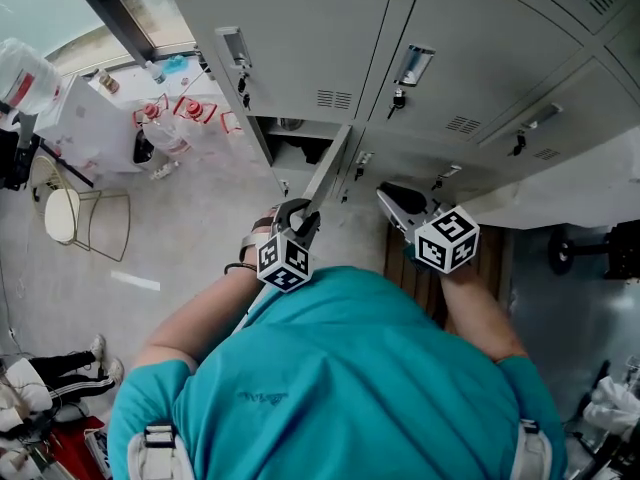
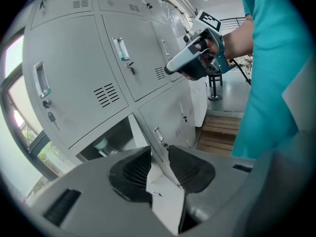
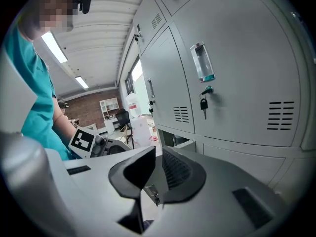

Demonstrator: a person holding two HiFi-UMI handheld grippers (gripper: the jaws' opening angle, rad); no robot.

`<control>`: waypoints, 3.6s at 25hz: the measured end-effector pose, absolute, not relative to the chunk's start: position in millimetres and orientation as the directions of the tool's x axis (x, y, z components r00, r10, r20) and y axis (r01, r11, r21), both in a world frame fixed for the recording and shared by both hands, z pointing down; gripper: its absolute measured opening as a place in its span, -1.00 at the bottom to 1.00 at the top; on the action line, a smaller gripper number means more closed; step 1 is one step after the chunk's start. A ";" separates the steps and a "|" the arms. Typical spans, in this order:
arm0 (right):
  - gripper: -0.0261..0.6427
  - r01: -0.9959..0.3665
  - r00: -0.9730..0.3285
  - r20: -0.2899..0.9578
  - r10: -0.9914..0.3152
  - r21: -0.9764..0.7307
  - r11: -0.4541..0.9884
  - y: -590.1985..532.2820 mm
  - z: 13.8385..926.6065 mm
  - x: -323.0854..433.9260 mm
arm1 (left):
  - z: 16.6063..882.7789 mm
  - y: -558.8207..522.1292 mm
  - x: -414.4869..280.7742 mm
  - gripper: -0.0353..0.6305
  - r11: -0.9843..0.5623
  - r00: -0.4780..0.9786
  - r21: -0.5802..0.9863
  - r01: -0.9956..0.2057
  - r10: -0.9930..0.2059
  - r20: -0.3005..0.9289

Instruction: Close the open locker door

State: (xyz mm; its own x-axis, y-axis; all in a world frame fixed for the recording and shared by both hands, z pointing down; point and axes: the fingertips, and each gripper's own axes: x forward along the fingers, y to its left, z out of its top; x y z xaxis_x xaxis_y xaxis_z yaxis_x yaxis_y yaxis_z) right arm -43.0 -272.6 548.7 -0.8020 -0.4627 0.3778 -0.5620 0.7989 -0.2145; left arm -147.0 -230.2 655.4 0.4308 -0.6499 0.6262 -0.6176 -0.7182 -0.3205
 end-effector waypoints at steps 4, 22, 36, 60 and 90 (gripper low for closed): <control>-0.81 -0.570 -0.795 0.385 -0.468 -0.211 0.794 -279.0 546.2 -65.6 | 654.5 -243.4 -176.1 -0.53 -0.706 0.422 -0.320 -0.632 -0.660 0.622; -0.81 -0.614 -0.749 0.438 -0.497 -0.178 0.769 -312.9 541.9 -141.5 | 652.1 -332.5 -272.1 -0.53 -0.621 0.369 -0.341 -0.706 -0.733 0.571; -0.81 -0.660 -0.704 0.479 -0.525 -0.168 0.732 -330.4 549.0 -165.9 | 651.6 -391.3 -293.5 -0.53 -0.584 0.365 -0.570 -0.577 -0.809 0.460; -0.81 -0.700 -0.666 0.505 -0.549 -0.171 0.693 -335.9 555.6 -163.4 | 687.8 -430.0 -312.5 -0.70 -0.562 0.278 -0.555 -0.613 -0.812 0.514; -0.81 -0.643 -0.737 0.435 -0.517 -0.218 0.734 -324.0 560.1 -186.5 | 622.1 -305.9 -369.9 -0.88 -0.522 0.676 0.465 -0.715 -0.685 0.272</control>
State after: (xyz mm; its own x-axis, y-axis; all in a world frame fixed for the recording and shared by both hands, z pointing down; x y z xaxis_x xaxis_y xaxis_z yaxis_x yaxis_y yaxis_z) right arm -186.5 -324.0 560.1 -0.7373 -0.5172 0.4346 -0.6433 0.7339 -0.2180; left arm -369.9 -305.9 622.1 0.6760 -0.6847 0.2722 -0.7155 -0.5215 0.4648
